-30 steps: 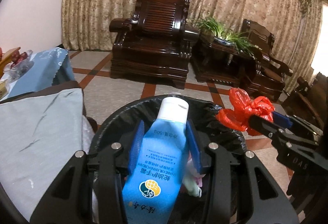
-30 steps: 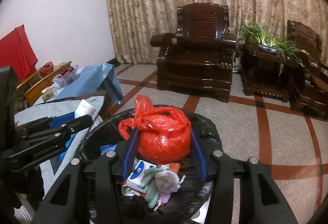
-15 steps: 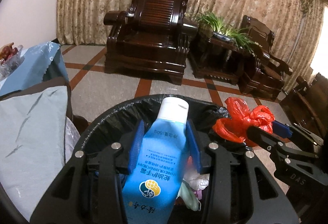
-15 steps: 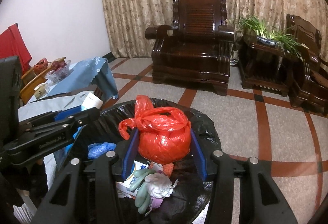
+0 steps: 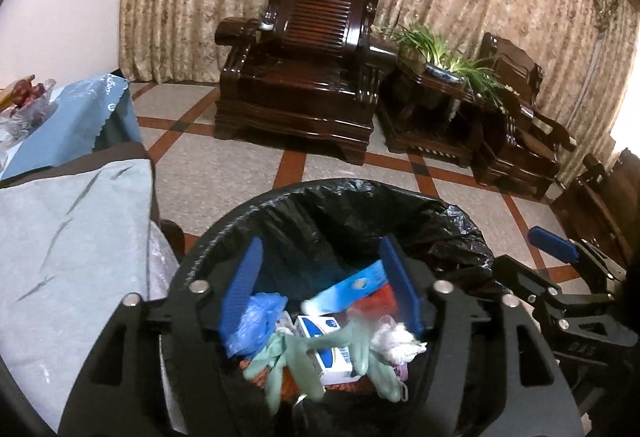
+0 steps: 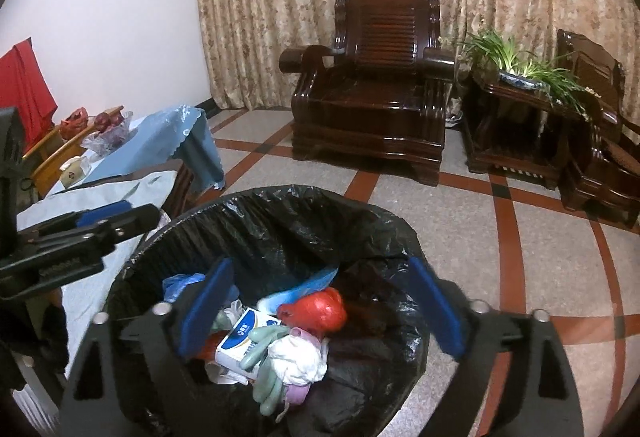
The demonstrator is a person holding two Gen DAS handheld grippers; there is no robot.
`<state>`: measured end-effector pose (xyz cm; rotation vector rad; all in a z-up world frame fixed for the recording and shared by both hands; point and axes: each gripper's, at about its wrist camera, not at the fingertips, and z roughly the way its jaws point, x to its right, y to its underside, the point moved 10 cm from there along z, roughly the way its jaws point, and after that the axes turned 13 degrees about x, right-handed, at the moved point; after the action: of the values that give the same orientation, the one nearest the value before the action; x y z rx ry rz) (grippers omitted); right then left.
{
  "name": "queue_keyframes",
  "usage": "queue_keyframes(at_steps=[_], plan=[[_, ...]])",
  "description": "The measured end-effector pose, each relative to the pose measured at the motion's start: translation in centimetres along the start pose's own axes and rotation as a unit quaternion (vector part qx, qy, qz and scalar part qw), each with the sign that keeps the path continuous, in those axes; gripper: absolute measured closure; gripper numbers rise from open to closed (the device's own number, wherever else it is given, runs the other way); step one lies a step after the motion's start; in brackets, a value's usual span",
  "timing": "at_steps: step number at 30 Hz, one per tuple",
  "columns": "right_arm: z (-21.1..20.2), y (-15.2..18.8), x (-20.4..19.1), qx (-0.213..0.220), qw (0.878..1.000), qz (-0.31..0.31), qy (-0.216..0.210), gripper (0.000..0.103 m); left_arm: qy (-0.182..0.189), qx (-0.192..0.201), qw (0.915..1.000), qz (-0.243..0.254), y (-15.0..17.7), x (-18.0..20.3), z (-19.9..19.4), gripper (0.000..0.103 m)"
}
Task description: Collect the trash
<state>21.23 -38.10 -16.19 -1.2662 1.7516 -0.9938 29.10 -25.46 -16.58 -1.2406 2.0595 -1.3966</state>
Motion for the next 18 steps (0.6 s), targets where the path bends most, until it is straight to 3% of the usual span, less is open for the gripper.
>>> queue_keyframes(at_steps=[8, 18], plan=[[-1.8, -0.6, -1.4, 0.005, 1.0, 0.002, -0.018, 0.006, -0.023, 0.023, 0.9994, -0.004, -0.9, -2.0, -4.5, 0.014], [-5.0, -0.9, -5.5, 0.004, 0.998, -0.004, -0.059, 0.006, -0.067, 0.036, 0.9971, -0.01, -0.5, -4.4, -10.7, 0.009]])
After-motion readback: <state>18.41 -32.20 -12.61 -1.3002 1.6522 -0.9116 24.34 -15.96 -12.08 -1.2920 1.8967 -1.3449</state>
